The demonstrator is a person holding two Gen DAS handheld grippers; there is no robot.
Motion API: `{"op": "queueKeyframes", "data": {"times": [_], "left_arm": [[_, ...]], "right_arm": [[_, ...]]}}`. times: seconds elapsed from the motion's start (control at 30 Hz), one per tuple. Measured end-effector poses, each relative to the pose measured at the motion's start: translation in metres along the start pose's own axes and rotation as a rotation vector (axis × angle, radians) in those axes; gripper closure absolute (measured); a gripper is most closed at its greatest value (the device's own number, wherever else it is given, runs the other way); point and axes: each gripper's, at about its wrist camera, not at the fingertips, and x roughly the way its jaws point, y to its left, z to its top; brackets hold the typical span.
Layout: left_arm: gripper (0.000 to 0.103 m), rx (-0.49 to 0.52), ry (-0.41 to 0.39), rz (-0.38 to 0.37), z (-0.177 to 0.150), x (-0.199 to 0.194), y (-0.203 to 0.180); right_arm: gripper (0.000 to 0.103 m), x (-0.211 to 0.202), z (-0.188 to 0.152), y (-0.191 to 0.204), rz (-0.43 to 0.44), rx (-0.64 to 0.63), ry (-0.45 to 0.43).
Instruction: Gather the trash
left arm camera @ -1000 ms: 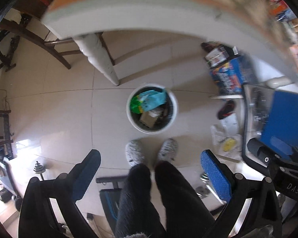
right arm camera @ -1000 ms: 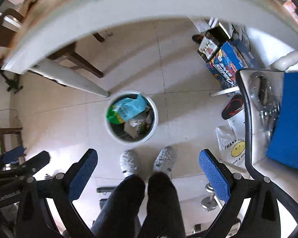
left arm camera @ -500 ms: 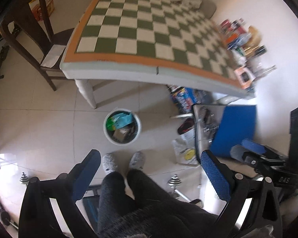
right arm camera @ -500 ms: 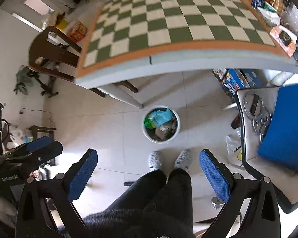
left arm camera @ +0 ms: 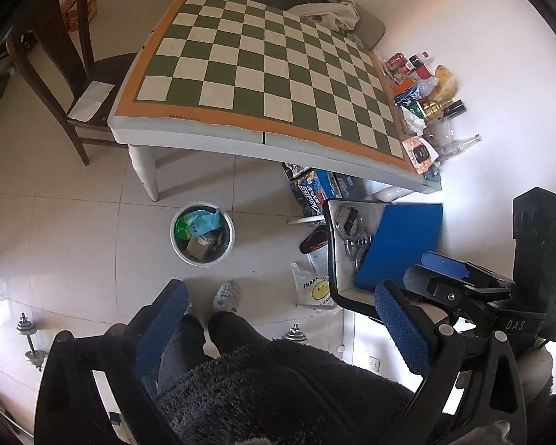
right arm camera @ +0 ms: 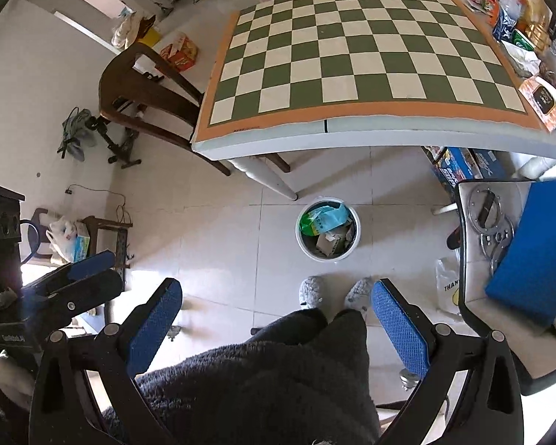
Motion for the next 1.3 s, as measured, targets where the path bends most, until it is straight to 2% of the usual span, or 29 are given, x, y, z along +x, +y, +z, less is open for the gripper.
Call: {"op": "queueKeyframes", "data": {"times": [0.33,1.3], "left_arm": [[0.000,-0.003,-0.012,0.009,-0.004,-0.007,-0.001],[0.000,0.042,0.025,0.023,-0.005,0.001,-0.007]], "right_arm": [[0.000,-0.004,0.001,0.002,0.000,-0.011,0.004],[0.000,0.000,-0.012,-0.004,-0.001,0.006,0.034]]}}
